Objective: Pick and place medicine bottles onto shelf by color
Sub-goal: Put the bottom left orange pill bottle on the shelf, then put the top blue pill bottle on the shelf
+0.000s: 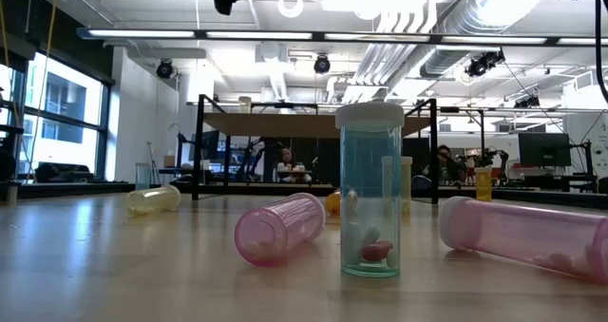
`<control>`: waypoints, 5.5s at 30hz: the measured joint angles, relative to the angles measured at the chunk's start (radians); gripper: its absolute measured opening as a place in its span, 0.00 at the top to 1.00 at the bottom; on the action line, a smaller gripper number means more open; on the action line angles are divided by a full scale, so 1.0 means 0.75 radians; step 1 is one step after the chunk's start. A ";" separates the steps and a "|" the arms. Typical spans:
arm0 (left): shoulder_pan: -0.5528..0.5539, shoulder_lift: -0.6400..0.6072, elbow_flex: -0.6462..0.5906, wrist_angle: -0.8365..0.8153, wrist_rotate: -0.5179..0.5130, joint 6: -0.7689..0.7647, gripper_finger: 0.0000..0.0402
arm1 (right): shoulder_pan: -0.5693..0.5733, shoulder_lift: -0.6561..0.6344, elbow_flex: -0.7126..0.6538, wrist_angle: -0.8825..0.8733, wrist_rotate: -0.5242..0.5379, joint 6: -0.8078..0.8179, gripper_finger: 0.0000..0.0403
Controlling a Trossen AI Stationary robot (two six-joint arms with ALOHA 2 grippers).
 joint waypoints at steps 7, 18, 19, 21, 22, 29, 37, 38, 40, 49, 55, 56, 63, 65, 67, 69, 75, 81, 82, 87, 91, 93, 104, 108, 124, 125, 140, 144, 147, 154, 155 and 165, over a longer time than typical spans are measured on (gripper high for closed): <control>0.000 0.000 0.000 -0.003 -0.003 -0.001 0.73 | 0.000 0.001 0.000 -0.001 -0.002 0.032 0.73; 0.000 -0.001 0.000 -0.006 -0.036 -0.176 0.51 | -0.006 -0.041 0.000 -0.039 0.152 0.038 0.73; 0.000 -0.001 0.000 -0.006 -0.045 -0.180 0.50 | -0.009 -0.053 0.000 -0.039 0.170 0.038 0.73; 0.002 -0.003 0.000 -0.006 -0.067 -0.187 0.48 | -0.017 -0.074 0.000 -0.052 0.226 0.038 0.73; 0.006 -0.007 0.000 -0.007 -0.071 -0.186 0.47 | -0.022 -0.089 0.000 -0.061 0.251 0.037 0.73; 0.057 -0.010 0.000 0.001 -0.078 -0.190 0.47 | -0.079 -0.214 0.000 -0.124 0.373 0.028 0.73; 0.116 -0.010 0.000 0.000 -0.077 -0.189 0.47 | -0.188 -0.322 0.000 -0.130 0.509 -0.062 0.73; 0.121 -0.010 0.000 0.000 -0.077 -0.188 0.47 | -0.207 -0.325 0.000 -0.136 0.507 -0.066 0.73; 0.132 -0.010 0.000 0.000 -0.077 -0.187 0.47 | -0.250 -0.326 -0.020 -0.148 0.469 -0.071 0.73; 0.177 -0.009 0.000 0.000 -0.077 -0.189 0.47 | -0.396 -0.334 -0.459 0.143 0.342 0.005 0.73; 0.203 -0.009 0.000 -0.001 -0.077 -0.189 0.47 | -0.427 -0.334 -0.673 0.360 0.301 0.060 0.73; 0.205 -0.009 0.000 -0.001 -0.077 -0.189 0.47 | -0.428 -0.334 -0.702 0.392 0.301 0.062 0.73; 0.234 -0.009 -0.001 -0.001 -0.077 -0.189 0.47 | -0.440 -0.334 -0.869 0.585 0.314 0.061 0.73; 0.238 -0.009 0.000 -0.001 -0.077 -0.189 0.47 | -0.449 -0.330 -0.909 0.606 0.313 0.060 0.73; 0.238 -0.009 -0.001 -0.001 -0.077 -0.189 0.47 | -0.462 -0.321 -0.931 0.608 0.315 0.044 0.73; 0.238 -0.009 -0.001 -0.001 -0.077 -0.187 0.47 | -0.471 -0.307 -0.943 0.618 0.316 0.021 0.73; 0.238 -0.009 -0.001 -0.006 -0.077 -0.187 0.47 | -0.490 -0.243 -0.946 0.635 0.322 -0.014 0.73; 0.238 -0.009 -0.001 -0.006 -0.077 -0.186 0.47 | -0.492 -0.192 -0.946 0.650 0.328 -0.032 0.73; 0.238 -0.009 -0.001 -0.006 -0.077 -0.186 0.47 | -0.492 -0.187 -0.946 0.651 0.329 -0.031 0.73; 0.238 -0.009 -0.001 -0.006 -0.077 -0.178 0.47 | -0.492 -0.172 -0.946 0.640 0.376 -0.004 0.73; 0.238 -0.009 -0.001 -0.007 -0.077 -0.154 0.47 | -0.498 -0.172 -0.946 0.631 0.376 0.007 0.73; 0.238 -0.009 -0.001 -0.007 -0.077 -0.158 0.47 | -0.498 -0.172 -0.946 0.633 0.375 0.022 0.73; 0.237 -0.009 -0.001 -0.015 -0.077 -0.175 0.47 | -0.501 -0.130 -0.945 0.663 0.379 0.064 0.73; 0.238 -0.009 -0.001 -0.017 -0.077 -0.175 0.47 | -0.500 -0.131 -0.945 0.664 0.415 0.064 0.73; 0.238 -0.009 -0.001 -0.036 -0.079 -0.175 0.47 | -0.500 -0.137 -0.945 0.649 0.417 0.068 0.73; 0.238 -0.009 -0.001 -0.036 -0.079 -0.175 0.47 | -0.500 -0.137 -0.945 0.650 0.417 0.072 0.73; 0.238 -0.009 -0.001 -0.036 -0.083 -0.175 0.47 | -0.500 -0.140 -0.945 0.665 0.415 0.105 0.63; 0.238 -0.009 -0.001 -0.036 -0.083 -0.175 0.47 | -0.500 -0.141 -0.915 0.647 0.415 0.105 0.63; 0.238 -0.009 -0.001 -0.039 -0.083 -0.176 0.47 | -0.500 -0.142 -0.892 0.636 0.415 0.105 0.63; 0.238 -0.009 -0.001 -0.068 -0.082 -0.176 0.47 | -0.500 -0.143 -0.838 0.561 0.415 0.084 0.63; 0.238 -0.009 -0.001 -0.069 -0.082 -0.176 0.47 | -0.500 -0.143 -0.827 0.557 0.416 0.078 0.63; 0.238 -0.009 -0.001 -0.130 -0.114 -0.176 0.47 | -0.500 -0.143 -0.714 0.469 0.416 0.018 0.63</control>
